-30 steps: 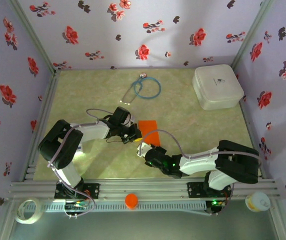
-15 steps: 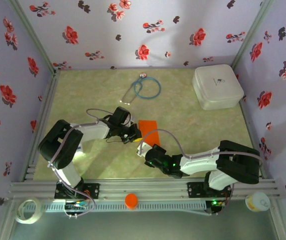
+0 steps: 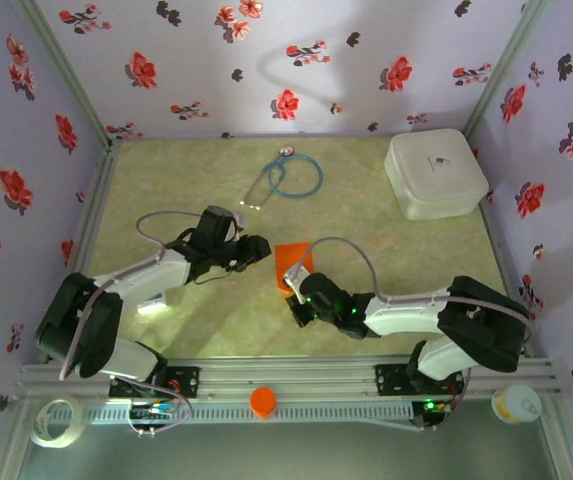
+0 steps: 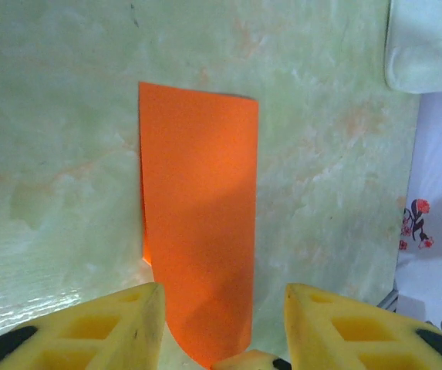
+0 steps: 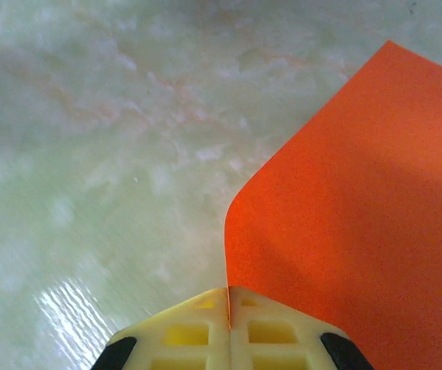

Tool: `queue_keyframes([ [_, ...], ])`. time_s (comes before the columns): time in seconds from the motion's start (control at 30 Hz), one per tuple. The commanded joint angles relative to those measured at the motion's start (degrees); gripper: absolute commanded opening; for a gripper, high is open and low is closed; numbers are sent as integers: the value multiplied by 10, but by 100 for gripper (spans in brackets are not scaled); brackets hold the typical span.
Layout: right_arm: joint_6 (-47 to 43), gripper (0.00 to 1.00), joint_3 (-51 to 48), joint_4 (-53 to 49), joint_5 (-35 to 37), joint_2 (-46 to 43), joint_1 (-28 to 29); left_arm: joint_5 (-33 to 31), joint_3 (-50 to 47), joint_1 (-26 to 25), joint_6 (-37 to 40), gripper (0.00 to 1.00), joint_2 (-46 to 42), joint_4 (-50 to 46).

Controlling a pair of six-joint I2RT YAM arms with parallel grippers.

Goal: Fold a paper plane with a square sheet of paper (pick it up from the middle)
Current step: Third fold the triangle at the center of the table.

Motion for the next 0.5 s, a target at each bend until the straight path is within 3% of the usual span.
queue_keyframes([
  [0.0,85,1,23,-5,-115,6,-31,-23,-17,3,22,43,-16,28],
  [0.23,124,2,72,-58,-205,38,-68,-13,-11,3,22,35,-10,36],
  [0.47,131,4,66,-57,-238,31,-87,-3,-4,3,23,24,-1,27],
])
